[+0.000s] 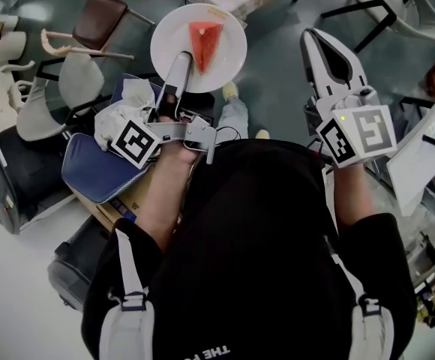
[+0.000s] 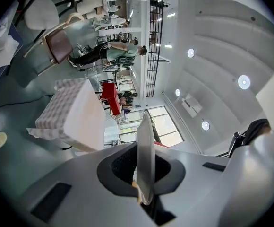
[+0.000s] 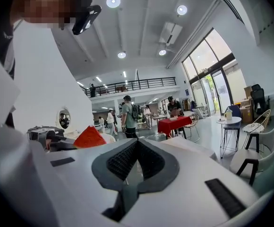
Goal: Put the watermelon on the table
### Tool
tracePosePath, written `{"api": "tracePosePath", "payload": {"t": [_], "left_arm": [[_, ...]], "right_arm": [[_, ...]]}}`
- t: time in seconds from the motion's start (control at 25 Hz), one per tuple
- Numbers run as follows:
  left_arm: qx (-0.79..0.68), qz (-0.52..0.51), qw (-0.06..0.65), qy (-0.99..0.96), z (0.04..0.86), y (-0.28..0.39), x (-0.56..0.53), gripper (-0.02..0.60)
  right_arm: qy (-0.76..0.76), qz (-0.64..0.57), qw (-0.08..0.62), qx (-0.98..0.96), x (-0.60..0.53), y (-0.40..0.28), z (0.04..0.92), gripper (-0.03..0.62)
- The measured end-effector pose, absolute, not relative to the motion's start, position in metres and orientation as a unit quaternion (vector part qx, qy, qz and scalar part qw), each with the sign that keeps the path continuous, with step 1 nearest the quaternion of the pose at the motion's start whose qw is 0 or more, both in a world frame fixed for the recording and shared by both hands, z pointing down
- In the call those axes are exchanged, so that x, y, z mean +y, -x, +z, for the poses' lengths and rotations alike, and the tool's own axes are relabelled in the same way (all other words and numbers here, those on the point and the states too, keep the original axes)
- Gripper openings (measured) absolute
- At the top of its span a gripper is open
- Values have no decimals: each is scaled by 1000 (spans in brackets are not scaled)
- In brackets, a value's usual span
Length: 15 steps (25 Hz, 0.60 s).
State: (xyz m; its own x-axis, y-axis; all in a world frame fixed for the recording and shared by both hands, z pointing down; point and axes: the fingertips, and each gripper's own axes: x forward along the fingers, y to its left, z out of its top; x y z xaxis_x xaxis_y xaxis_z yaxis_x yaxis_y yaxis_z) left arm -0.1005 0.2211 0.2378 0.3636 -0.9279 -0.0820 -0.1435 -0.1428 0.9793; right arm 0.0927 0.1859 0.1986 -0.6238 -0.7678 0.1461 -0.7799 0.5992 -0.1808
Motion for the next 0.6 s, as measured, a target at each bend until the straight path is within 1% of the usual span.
{"api": "tracePosePath", "payload": {"t": [0.32, 0.4, 0.48, 0.6], "left_arm": [[-408, -388, 510, -650, 235, 122, 181, 15], [-409, -389, 511, -649, 236, 128, 174, 15], [-410, -387, 512, -648, 237, 135, 168, 15], [-409, -388, 515, -645, 239, 143, 160, 15]], "right_arm": [[-445, 118, 16, -888, 145, -81, 194, 12], [-444, 129, 29, -886, 137, -76, 199, 11], [-436, 167, 78, -881, 131, -68, 218, 12], [-434, 240, 184, -848, 126, -63, 263, 11]]}}
